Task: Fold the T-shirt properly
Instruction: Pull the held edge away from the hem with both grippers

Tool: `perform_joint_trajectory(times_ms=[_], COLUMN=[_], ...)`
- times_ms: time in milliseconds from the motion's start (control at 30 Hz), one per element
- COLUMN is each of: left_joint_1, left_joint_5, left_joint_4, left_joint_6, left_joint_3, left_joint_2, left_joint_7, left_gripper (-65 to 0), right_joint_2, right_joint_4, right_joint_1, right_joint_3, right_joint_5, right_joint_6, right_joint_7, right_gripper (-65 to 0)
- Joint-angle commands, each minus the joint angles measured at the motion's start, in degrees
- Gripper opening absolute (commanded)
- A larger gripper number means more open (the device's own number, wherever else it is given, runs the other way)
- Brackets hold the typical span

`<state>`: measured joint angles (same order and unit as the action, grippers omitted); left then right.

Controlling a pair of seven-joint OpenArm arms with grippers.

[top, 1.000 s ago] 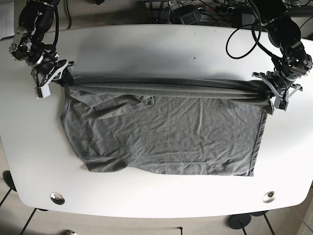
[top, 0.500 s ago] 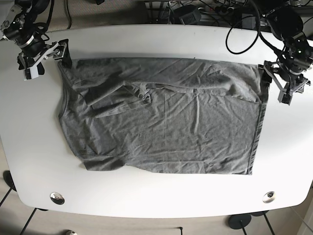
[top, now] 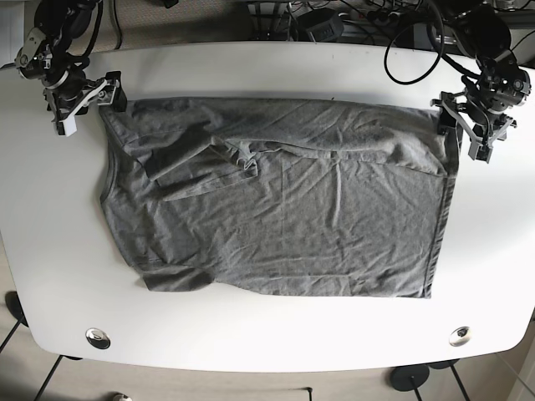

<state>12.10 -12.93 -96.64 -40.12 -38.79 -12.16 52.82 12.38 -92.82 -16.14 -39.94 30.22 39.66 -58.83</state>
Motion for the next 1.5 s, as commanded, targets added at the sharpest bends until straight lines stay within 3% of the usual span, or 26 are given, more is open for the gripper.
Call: perform_joint_trajectory(times_ms=[33,267,300,367,400,433,467,800,933,1000,1033,1067,1100,1133,1167,1267,1333,1500], left_joint_1=[-0.19,-0.45,-0.45,-0.45,-0.45,-0.27,-0.1,12.21,15.37,15.73,15.55,15.29,15.2,14.06,13.0,12.47,11.24,2.1], left_joint_5=[-0.21,-0.21,-0.21,-0.21,-0.21,-0.21,-0.21,-0.65,-0.57,-0.57,-0.57,-0.57,-0.57,-0.57,-0.48,-0.65,-0.74,-0.21], left_joint_4=[-0.55,5.87,6.57,6.93,6.93,6.84,6.49,-6.7,-6.96,-6.96,-6.96,-6.96,-6.96,-7.05,-7.58,-10.74,-13.82,-14.17], left_joint_6=[0.12,0.12,0.12,0.12,0.12,0.12,0.12,0.12,0.12,0.12,0.12,0.12,0.12,0.12,0.12,0.12,0.12,0.12], left_joint_3=[-0.91,-0.73,-0.73,-0.73,-0.73,-0.73,-0.73,-1.61,-6.62,-7.59,-7.32,-7.32,-7.5,-7.68,-7.94,-9.17,-8.82,-8.64], left_joint_2=[-0.1,-0.45,-0.45,-0.45,-0.45,-0.54,-0.54,-0.1,-0.01,-0.1,-0.28,-0.28,-0.28,-0.19,-0.28,-0.54,-0.54,-0.19], left_joint_7=[-0.91,-0.91,-0.91,-0.91,-0.91,-0.91,-0.91,-0.64,-0.47,2.0,3.58,5.78,6.74,6.83,6.83,6.83,6.83,6.83], left_gripper=[-24.7,-24.9,-25.8,-37.9,-53.2,-62.5,-65.0,-65.0,-64.7,-63.9,-60.3,-50.3,-42.2,-32.2,-27.1,-27.2,-27.2,-27.2], right_joint_2=[0.94,-0.56,-0.56,-0.56,-0.56,-0.56,-0.56,-0.47,0.23,0.32,0.32,0.32,0.32,0.23,0.23,0.23,0.06,0.85], right_joint_4=[-0.68,-0.94,-0.94,-1.03,-1.12,-1.12,-1.21,-10.88,-10.61,-10.53,-10.53,-10.61,-10.79,-10.88,-10.88,-14.48,-17.47,-18.53], right_joint_1=[0.27,0.27,0.27,0.19,0.1,0.1,-0.08,-10.63,-14.14,-14.58,-14.58,-14.5,-14.5,-14.5,-14.58,-15.2,-14.94,-4.21], right_joint_3=[2.54,4.56,4.56,4.56,4.56,4.38,4.3,-2.03,-2.03,-2.03,-2.03,-1.86,-1.77,-1.95,-2.03,-3.79,-6.25,-5.81], right_joint_5=[1.04,1.04,1.04,1.04,1.04,1.04,1.12,1.39,1.39,1.39,1.39,1.3,1.21,1.39,1.39,1.48,1.56,1.04], right_joint_6=[0.34,0.34,0.34,0.34,0.34,0.34,0.34,0.34,0.34,0.34,0.34,0.34,0.34,0.34,0.34,0.34,0.34,0.34], right_joint_7=[0.67,0.76,0.76,0.76,0.76,0.76,0.76,0.41,0.5,0.67,0.67,0.67,0.67,0.67,0.67,0.59,0.59,0.41], right_gripper=[-21.6,-60.6,-63.3,-62.8,-62.8,-62.9,-62.9,-62.9,-62.9,-62.3,-61.7,-56.3,-49.3,-36.9,-24.9,-10.1,-10.3,-10.3])
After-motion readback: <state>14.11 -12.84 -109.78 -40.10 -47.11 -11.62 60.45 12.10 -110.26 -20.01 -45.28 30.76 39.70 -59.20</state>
